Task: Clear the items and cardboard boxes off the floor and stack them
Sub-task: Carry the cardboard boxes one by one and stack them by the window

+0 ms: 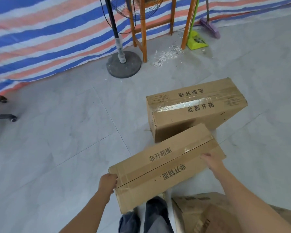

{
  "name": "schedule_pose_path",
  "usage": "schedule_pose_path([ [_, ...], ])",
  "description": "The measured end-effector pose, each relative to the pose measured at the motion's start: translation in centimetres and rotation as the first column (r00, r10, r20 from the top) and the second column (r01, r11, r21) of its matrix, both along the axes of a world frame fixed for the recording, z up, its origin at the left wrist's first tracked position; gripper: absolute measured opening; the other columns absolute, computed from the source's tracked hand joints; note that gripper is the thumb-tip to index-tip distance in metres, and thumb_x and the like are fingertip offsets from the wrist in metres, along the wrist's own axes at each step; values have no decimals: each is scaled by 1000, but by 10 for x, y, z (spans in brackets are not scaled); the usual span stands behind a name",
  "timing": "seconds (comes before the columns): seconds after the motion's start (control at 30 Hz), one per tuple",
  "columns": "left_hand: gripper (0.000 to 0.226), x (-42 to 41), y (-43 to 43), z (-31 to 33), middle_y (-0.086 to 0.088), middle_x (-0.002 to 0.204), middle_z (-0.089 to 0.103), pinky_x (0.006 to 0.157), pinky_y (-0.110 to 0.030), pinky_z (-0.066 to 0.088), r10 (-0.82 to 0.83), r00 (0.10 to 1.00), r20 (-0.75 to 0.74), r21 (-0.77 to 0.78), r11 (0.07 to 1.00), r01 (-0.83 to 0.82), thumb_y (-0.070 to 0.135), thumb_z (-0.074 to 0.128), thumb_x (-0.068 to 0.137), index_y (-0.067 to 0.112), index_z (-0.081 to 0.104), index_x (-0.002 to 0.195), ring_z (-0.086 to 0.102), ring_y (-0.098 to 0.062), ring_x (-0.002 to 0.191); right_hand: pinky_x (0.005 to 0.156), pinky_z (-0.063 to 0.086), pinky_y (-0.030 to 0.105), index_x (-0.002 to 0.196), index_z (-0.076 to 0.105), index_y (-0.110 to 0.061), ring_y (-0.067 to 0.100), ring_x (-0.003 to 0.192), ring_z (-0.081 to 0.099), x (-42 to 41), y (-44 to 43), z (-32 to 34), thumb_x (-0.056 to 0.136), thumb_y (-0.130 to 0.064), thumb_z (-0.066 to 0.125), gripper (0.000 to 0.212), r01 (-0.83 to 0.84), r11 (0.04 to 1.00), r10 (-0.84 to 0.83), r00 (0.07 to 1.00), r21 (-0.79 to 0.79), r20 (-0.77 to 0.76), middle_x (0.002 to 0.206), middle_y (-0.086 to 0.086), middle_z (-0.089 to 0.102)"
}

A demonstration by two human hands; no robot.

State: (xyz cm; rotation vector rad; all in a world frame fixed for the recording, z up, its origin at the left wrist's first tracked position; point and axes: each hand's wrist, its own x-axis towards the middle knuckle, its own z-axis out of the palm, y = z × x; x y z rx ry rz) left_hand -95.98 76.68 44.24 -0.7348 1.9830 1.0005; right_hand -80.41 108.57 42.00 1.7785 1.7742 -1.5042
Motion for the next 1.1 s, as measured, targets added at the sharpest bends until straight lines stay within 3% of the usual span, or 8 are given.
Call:
schedule_pose_path([
  [0.2,20,-6,29,-46,-8,69,45,55,-26,31,13,1000,4,-49,999,-12,2,45,88,10,47,70,38,-18,58,63,33,27,76,54,-9,25,88,46,-13,49,-44,89,-9,52,14,-95,995,92,990,23,106,78,7,51],
  [0.3,10,-1,26,-65,-12,85,53,64,-29,39,49,999,6,-92,995,-49,6,49,90,3,55,97,49,-23,72,78,38,28,112,59,-6,30,98,53,-16,60,-61,90,-14,53,24,-216,976,207,956,22,209,103,15,60],
  [0.37,35,1,20,-79,-18,115,55,79,-36,43,70,998,0,-117,991,-70,9,51,91,2,49,124,53,-32,99,89,39,32,131,49,-7,32,106,53,-17,68,-73,91,-14,50,41,-268,963,248,929,37,275,121,19,57],
  [0.5,54,4,14,-107,-16,135,44,86,-35,36,116,992,-47,-180,976,-122,11,52,92,7,33,142,45,-28,109,96,37,40,122,55,1,39,112,50,-16,83,-104,90,-10,50,35,-302,938,233,912,169,336,121,26,55],
  [0.63,63,2,6,-142,-15,145,35,98,-44,34,129,991,-48,-265,955,-137,15,54,90,13,25,146,32,-32,132,98,34,50,127,46,1,44,117,41,-13,90,-138,88,-33,49,51,-418,877,276,842,236,464,124,30,45],
  [0.8,68,1,3,-172,-17,140,37,97,-46,37,212,977,26,-304,933,-194,22,56,88,13,21,146,37,-37,126,98,32,53,135,35,2,42,125,32,-24,105,-159,89,-34,55,61,-392,839,183,857,378,481,135,28,34],
  [0.93,64,2,-2,-193,-19,130,44,96,-52,43,242,969,56,-332,920,-211,26,60,83,9,32,138,47,-40,114,104,31,52,139,31,-8,40,128,34,-37,132,-173,85,-43,59,71,-297,921,175,895,254,411,139,21,36],
  [1.1,52,0,-8,-196,-22,128,45,73,-37,41,293,955,35,-399,881,-256,23,59,87,3,42,131,47,-33,94,102,37,51,137,35,-7,41,124,40,-32,136,-178,81,-44,63,73,-203,951,102,919,235,381,135,22,42],
])
